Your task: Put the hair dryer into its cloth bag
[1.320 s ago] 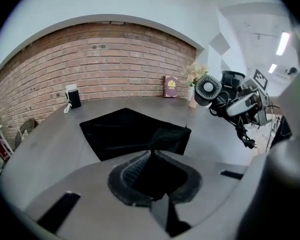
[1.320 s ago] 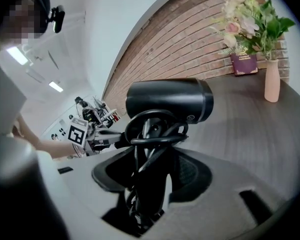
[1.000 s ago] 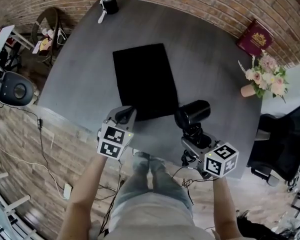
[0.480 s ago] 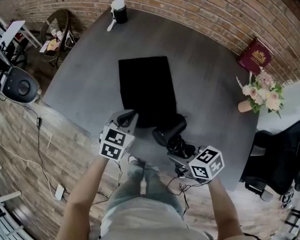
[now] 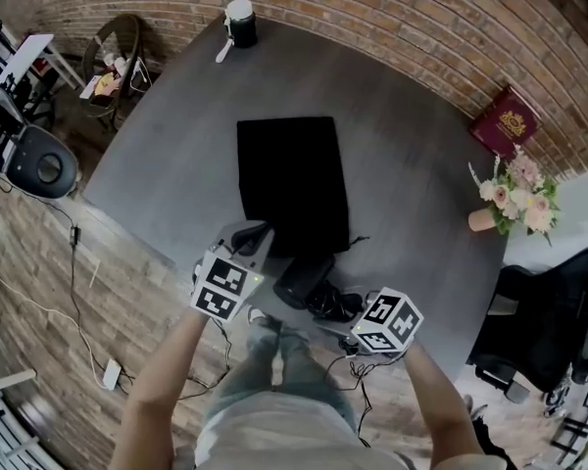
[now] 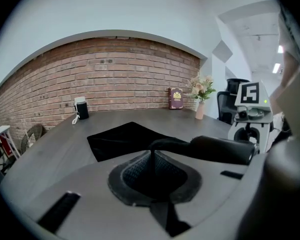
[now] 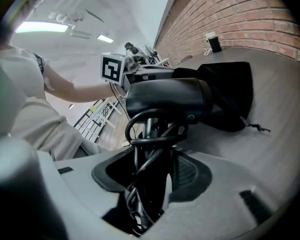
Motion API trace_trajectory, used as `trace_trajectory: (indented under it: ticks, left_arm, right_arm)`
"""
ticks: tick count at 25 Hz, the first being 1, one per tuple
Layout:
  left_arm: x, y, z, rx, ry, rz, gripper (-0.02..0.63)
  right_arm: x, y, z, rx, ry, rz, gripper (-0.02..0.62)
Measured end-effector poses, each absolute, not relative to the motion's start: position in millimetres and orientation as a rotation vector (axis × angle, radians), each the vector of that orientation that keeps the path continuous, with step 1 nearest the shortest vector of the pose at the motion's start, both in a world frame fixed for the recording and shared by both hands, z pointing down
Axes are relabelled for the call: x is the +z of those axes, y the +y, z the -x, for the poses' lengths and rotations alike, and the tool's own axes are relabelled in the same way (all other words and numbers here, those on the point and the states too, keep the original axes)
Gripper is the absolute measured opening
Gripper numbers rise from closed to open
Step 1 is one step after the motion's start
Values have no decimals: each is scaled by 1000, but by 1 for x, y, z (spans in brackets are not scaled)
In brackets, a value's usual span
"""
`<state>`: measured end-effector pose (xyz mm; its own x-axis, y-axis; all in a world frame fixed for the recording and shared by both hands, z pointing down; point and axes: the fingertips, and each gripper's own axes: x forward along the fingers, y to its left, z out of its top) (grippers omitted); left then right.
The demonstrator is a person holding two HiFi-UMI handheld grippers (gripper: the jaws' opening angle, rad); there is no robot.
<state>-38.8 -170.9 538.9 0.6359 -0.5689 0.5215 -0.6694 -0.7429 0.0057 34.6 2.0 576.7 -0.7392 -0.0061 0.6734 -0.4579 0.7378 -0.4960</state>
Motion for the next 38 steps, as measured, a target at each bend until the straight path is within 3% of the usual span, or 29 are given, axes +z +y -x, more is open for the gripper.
trace_trajectory:
  ticks: [17, 38]
  left_arm:
    - [537, -172, 36, 722, -949, -2712, 20]
    - [522, -174, 27, 634, -913, -2754, 20]
  right_arm:
    - [601, -43, -24, 934, -2149, -346, 198]
    - [610, -116, -22, 1066, -1985, -799, 199]
